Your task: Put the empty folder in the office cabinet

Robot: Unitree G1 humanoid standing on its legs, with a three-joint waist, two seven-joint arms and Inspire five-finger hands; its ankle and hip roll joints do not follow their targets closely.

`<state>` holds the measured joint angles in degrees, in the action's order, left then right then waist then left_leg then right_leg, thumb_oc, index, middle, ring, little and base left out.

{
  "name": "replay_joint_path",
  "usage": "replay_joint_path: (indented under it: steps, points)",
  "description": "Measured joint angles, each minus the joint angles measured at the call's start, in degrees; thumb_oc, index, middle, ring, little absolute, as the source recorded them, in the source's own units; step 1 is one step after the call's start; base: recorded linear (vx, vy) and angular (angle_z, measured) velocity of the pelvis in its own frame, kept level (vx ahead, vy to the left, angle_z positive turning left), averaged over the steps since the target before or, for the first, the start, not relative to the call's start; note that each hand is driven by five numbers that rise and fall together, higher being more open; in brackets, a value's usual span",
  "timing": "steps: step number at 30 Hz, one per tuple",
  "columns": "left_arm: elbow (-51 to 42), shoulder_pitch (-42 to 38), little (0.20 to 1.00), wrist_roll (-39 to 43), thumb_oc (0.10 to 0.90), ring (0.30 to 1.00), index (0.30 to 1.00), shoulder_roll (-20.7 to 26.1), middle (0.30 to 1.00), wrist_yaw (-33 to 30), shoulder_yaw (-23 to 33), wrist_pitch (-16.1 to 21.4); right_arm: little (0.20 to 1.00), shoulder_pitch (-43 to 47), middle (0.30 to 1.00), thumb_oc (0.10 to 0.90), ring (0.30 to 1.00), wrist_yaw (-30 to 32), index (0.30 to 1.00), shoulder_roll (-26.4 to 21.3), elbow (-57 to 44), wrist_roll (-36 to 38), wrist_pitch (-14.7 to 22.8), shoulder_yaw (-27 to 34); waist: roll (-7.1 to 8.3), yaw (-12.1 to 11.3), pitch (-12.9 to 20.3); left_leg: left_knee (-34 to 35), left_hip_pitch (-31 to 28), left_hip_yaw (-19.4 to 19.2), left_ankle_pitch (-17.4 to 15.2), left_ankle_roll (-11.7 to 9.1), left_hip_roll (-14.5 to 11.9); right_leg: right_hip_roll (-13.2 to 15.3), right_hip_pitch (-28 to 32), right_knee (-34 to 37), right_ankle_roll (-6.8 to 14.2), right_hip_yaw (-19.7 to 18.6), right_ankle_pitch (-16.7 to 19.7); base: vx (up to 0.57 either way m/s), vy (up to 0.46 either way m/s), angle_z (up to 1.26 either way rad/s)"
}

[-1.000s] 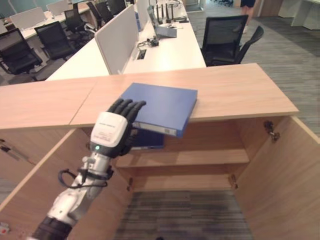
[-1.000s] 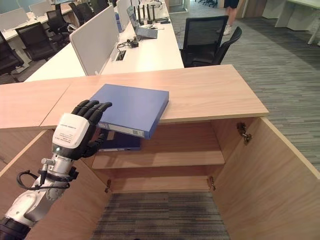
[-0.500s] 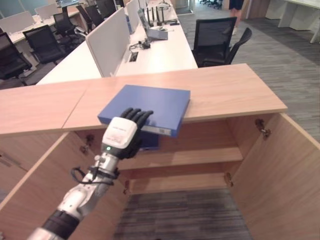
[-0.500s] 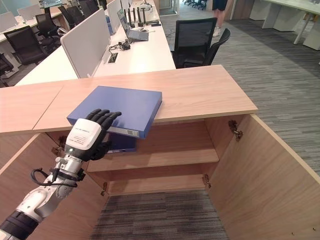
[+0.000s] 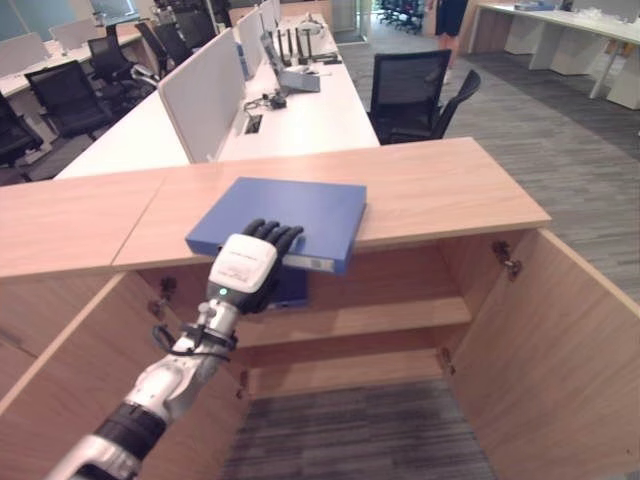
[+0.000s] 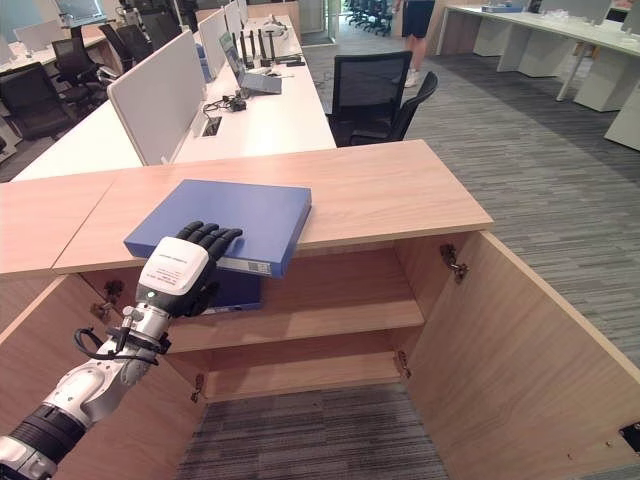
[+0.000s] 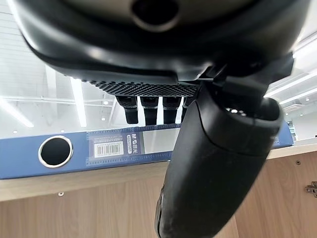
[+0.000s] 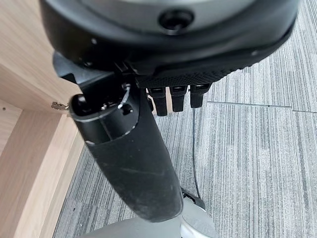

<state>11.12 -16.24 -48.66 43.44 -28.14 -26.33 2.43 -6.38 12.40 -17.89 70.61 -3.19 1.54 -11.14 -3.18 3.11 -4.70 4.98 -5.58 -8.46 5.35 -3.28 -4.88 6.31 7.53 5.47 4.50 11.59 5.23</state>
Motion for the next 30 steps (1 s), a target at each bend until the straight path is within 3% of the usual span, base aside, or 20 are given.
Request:
replay_joint_path:
  steps: [13,14,15,24,30]
  points:
    - [2.28,-2.66,0.900,-1.28,0.800,0.900,0.900,-0.01,0.900,0.01,-2.88,-0.48,0.900,0.10,0.900,0.800,0.900,0.00,0.900,0.00,1.76,0.57,-0.04,0.02,0.08,0.48,0.07,0.01,-0.38,-0.30,-0.17,-0.21,-0.06,0.02,0.05,0.00,-0.07,-0.28,0.24,0.00,0.000,0.00]
    - [2.36,-2.96,0.573,-1.28,0.582,0.573,0.573,-0.01,0.573,0.01,-2.96,-0.74,0.900,0.11,0.900,0.800,0.900,0.00,0.900,0.00,1.76,0.68,-0.05,0.02,0.16,0.55,0.12,0.01,-0.37,-0.31,-0.17,-0.22,-0.06,0.01,0.04,0.00,-0.07,-0.28,0.25,0.00,0.000,0.00]
    - [2.37,-3.07,0.300,-1.28,0.400,0.300,0.300,-0.01,0.300,0.01,-2.96,-0.81,0.900,0.12,0.900,0.800,0.900,0.00,0.900,0.00,1.76,0.99,-0.04,0.02,0.20,0.65,0.15,0.01,-0.38,-0.31,-0.17,-0.22,-0.06,0.01,0.04,0.00,-0.07,-0.29,0.25,0.00,0.000,0.00]
    - [2.43,-5.66,0.300,-1.26,0.400,0.300,0.300,-0.44,0.300,-1.73,-2.91,-1.13,0.900,0.11,0.900,0.800,0.900,0.00,0.900,0.03,1.72,1.15,-0.03,0.02,0.93,1.31,1.32,0.01,-0.47,-0.47,-0.19,-0.22,-0.08,0.01,0.01,0.00,-0.06,-0.45,0.27,0.00,0.000,0.00]
    - [2.19,-7.31,0.300,-1.21,0.400,0.300,0.300,-1.85,0.300,-2.49,-2.72,-1.58,0.900,-0.13,0.900,0.800,0.900,-0.02,0.900,0.04,1.73,1.15,-0.06,0.02,0.51,1.32,1.68,0.01,-0.53,-0.76,-0.26,-0.33,-0.14,0.02,-0.07,0.00,-0.03,-0.78,0.39,-0.01,0.001,-0.01]
